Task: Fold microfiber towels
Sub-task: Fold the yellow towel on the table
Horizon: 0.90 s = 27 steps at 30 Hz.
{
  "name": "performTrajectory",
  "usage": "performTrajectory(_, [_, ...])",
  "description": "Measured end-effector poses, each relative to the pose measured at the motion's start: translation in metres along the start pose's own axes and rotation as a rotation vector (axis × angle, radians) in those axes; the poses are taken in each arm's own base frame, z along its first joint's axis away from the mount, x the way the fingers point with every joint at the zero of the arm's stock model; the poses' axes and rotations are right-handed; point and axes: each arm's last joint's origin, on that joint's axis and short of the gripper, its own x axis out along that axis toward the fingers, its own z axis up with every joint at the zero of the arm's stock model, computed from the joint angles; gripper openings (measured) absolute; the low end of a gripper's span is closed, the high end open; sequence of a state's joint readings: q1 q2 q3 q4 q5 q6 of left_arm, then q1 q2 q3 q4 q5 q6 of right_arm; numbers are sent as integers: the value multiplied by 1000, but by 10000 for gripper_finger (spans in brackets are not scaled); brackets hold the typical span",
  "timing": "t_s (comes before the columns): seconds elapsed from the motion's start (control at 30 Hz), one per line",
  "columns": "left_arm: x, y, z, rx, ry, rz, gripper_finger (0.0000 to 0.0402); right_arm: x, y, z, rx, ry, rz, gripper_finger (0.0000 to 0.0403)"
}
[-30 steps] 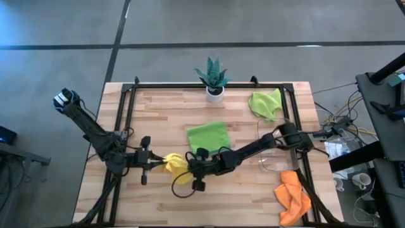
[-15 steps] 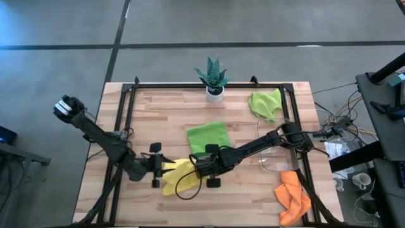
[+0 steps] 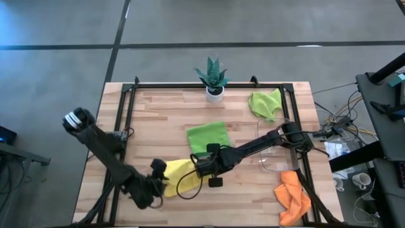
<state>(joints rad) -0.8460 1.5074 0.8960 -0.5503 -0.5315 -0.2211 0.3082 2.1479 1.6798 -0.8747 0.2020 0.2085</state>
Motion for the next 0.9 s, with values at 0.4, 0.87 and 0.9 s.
performTrajectory(0.4, [56, -31, 8, 377, 167, 162, 114, 0, -1, -1, -1, 12, -2, 9])
performTrajectory(0.87, [65, -1, 23, 86, 151, 238, 8, -8, -2, -4, -12, 29, 17, 9])
performTrajectory(0.9, [62, 1, 25, 64, 144, 237, 7, -13, -3, -5, -13, 28, 18, 9])
